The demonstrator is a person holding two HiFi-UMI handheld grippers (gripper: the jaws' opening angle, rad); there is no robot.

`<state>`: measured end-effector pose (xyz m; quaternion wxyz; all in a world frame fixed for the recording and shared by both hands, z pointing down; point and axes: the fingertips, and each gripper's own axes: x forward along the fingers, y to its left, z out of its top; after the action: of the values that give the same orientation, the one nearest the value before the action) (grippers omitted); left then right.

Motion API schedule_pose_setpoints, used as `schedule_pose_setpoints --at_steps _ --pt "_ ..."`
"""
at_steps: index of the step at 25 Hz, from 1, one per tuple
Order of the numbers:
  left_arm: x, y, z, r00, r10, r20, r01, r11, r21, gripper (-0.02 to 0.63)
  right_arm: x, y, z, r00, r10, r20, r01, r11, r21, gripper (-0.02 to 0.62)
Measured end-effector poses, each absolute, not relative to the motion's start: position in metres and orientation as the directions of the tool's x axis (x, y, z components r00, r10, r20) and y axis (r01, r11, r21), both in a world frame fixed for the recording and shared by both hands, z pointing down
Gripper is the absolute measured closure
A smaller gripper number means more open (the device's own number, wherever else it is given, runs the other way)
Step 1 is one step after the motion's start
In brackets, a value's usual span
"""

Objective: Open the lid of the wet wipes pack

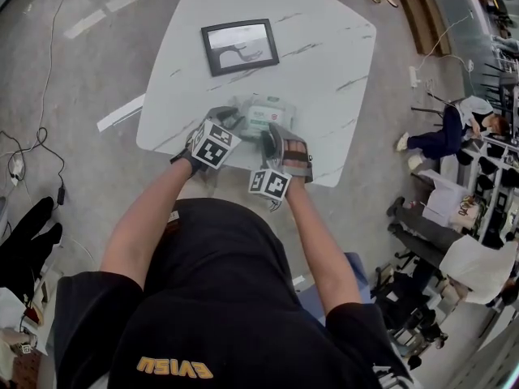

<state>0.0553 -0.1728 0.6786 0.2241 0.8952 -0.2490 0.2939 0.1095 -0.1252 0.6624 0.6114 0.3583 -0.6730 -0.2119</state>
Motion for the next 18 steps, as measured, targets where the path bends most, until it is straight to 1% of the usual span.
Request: schedule_pose_setpoints --at_steps 4,9,13,18 --pt "0.057 -0.171 0.680 0.710 -0.300 0.638 -0.571 -0.775 0.271 0.483 0.109 -0.117 0.671 -0.015 -0.720 0.694 -0.222 0.679 0.700 0.499" --pt "0.055 -0.173 0.681 0.710 -0.295 0.640 -0.570 -0.775 0.274 0.485 0.107 -0.119 0.675 -0.027 -0.722 0.692 -0.230 0.678 0.698 0.512" --pt "0.055 -0.174 0.681 0.709 -0.294 0.641 -0.570 -0.775 0.274 0.485 0.106 -0.119 0.677 -0.026 -0.711 0.702 -0.255 0.684 0.684 0.551" --pt "0.056 -0.173 0.682 0.708 -0.291 0.643 -0.570 -0.773 0.279 0.485 0.107 -0.121 0.677 -0.013 -0.701 0.713 -0.255 0.692 0.676 0.538"
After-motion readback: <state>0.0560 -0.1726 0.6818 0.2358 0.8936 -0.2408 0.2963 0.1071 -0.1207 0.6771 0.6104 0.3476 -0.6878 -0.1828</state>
